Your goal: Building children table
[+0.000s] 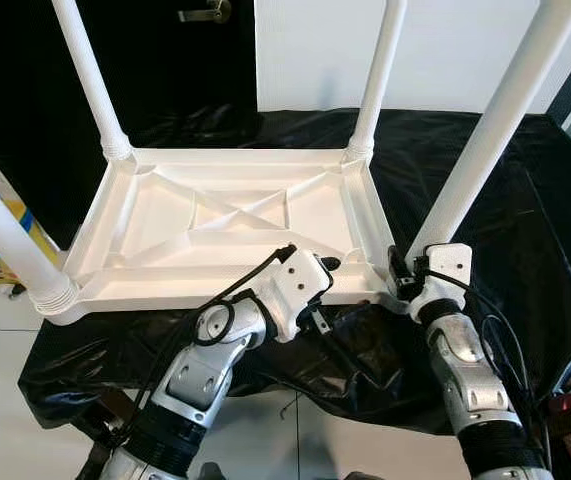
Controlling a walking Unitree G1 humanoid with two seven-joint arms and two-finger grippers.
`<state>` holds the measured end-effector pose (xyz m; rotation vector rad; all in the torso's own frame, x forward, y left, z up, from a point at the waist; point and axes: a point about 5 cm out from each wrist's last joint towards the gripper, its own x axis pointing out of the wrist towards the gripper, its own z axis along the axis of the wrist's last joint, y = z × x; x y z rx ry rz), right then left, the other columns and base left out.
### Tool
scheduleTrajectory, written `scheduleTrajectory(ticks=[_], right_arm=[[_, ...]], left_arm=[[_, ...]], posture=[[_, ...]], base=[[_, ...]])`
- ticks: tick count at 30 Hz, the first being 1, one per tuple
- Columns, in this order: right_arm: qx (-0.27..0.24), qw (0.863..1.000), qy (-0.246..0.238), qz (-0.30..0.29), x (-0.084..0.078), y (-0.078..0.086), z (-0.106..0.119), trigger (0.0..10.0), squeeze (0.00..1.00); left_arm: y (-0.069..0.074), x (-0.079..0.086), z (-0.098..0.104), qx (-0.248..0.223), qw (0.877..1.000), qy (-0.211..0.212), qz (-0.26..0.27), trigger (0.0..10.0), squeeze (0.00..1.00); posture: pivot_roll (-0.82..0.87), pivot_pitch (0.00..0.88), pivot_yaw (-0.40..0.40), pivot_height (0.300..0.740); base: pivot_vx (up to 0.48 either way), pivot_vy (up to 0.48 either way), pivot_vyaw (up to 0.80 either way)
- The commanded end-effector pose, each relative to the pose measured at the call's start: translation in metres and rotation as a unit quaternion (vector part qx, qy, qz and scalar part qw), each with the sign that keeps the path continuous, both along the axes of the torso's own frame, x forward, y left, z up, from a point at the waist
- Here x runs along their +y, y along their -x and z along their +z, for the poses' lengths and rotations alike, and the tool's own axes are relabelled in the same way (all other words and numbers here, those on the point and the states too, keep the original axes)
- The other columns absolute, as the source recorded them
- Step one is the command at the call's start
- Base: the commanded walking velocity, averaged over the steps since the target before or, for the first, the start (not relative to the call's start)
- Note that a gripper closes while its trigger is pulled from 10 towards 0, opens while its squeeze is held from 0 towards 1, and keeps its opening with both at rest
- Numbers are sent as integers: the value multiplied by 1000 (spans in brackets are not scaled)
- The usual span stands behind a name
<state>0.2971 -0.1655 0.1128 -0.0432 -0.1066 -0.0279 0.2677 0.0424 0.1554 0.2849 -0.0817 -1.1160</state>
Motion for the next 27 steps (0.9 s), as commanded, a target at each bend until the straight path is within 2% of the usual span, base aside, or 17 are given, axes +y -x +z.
scheduleTrajectory(ticks=[1,6,7,9,21,22,23,27], right_arm=[[42,997,16,-58,-8,7,-17,10000,0],[37,995,14,-89,-5,9,-15,10000,0],[35,996,19,-78,6,9,-14,10000,0],[32,997,23,-68,12,9,-13,10000,0],[31,995,8,-90,13,12,-11,10000,0],[29,995,6,-92,13,13,-11,10000,439],[26,995,4,-92,13,13,-10,10000,1000],[10,996,-10,-84,13,16,-6,10000,1000]], left_arm=[[0,-1,0,-6,1000,0,10,10000,0],[1,-1,0,-7,1000,0,8,10000,0],[1,-1,0,-7,1000,0,7,10000,0],[1,-1,0,-7,1000,0,7,10000,0],[2,-1,-1,-5,1000,-1,4,10000,0],[3,-1,-1,-5,1000,-1,3,10000,0],[3,-2,-1,-5,1000,-1,2,10000,0],[4,-3,-1,-4,1000,-2,0,10000,0]], posture=[[27,29,-69,740],[28,27,-69,740],[31,19,-69,740],[31,19,-69,740],[29,15,-63,740],[28,14,-62,740],[27,15,-60,740],[28,16,-60,740]], base=[[0,0,0],[0,0,0],[0,0,0],[0,0,0],[0,0,0],[0,0,0],[0,0,0],[0,0,0]])
